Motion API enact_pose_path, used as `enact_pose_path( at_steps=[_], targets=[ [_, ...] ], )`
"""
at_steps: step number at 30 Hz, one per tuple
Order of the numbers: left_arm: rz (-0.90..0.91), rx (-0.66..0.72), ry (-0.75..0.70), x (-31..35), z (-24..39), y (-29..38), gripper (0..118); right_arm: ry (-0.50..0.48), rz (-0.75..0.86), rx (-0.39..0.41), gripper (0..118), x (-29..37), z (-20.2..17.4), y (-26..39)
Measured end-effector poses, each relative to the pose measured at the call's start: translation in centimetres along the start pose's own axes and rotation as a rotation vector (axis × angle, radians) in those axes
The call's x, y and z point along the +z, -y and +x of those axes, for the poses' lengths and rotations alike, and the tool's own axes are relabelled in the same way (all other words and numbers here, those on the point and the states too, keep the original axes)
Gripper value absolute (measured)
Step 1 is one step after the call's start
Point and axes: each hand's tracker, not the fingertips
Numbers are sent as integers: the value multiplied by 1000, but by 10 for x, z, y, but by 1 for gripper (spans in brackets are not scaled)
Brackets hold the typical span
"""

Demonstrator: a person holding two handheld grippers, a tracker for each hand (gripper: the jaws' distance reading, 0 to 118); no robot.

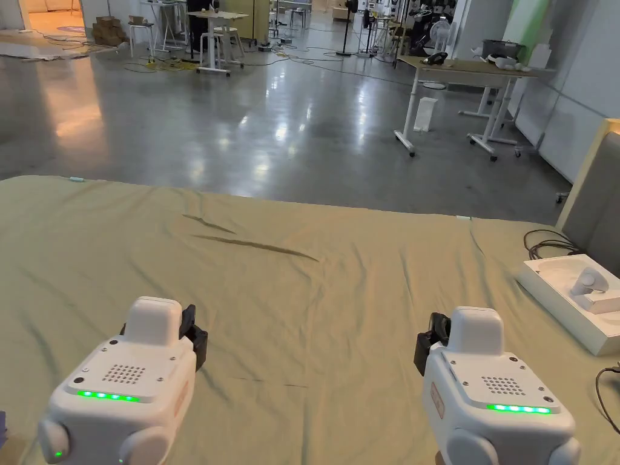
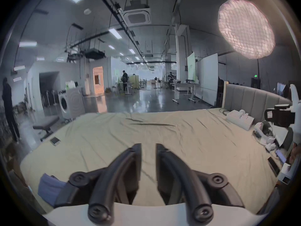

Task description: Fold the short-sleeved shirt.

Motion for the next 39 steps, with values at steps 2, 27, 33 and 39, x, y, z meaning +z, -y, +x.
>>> enact_pose_path(
  at_steps=[2,27,33,39],
  targets=[
    [13,5,18,3,5,0,3,2,6,-6,0,0,0,1],
    [98,63,34,18,9,-29,1,-3,41,-29,0,7,1,2],
    [83,58,26,13,6,-30,1,2,27,-38,0,4,4,3],
    [69,41,11,8,9,-32,16,18,19,-26,19,-1,2,1]
  ],
)
